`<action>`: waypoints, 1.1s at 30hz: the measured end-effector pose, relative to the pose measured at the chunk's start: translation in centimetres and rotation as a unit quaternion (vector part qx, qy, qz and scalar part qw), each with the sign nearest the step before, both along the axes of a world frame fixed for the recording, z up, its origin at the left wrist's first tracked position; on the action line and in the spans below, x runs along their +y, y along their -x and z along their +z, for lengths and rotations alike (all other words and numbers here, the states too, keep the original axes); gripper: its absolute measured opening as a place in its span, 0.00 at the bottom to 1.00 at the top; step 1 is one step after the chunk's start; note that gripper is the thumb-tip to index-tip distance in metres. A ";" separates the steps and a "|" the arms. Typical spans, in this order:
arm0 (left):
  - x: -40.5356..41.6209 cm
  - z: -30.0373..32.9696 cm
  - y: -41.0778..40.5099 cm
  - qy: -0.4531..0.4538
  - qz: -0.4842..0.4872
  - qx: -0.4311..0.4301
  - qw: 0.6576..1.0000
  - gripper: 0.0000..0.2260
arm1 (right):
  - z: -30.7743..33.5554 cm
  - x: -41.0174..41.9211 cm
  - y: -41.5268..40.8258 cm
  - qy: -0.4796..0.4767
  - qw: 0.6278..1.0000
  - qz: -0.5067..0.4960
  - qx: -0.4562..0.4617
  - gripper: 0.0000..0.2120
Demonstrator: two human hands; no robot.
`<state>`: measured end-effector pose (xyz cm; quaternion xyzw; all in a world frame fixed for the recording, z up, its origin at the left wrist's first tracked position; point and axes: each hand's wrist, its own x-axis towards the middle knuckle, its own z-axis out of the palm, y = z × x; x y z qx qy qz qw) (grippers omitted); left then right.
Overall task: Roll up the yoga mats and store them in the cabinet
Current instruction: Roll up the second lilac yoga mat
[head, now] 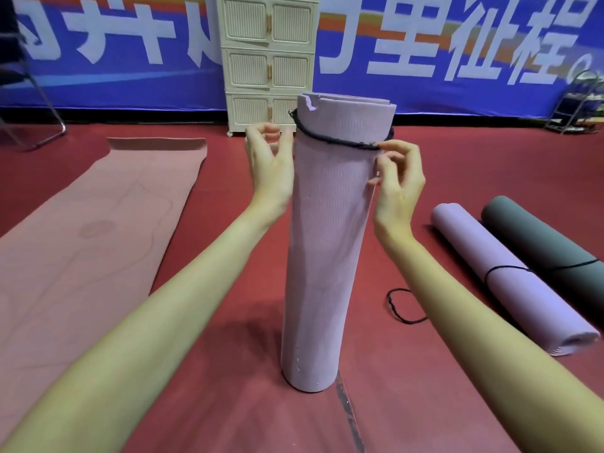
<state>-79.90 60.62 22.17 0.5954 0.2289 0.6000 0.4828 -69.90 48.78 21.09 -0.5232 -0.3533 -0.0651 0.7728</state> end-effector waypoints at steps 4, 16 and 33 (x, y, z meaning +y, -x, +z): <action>1.2 2.0 -0.9 0.091 -0.004 0.064 0.994 0.15 | 2.2 1.0 -1.5 0.052 0.977 0.061 0.197 0.07; 3.5 3.3 -1.3 0.061 -0.071 0.135 0.986 0.11 | 4.5 1.5 -5.4 0.235 0.957 0.130 0.114 0.16; 4.8 -6.1 4.3 -0.033 -0.143 0.273 0.951 0.15 | -4.1 0.3 -4.1 0.241 0.936 0.212 0.141 0.20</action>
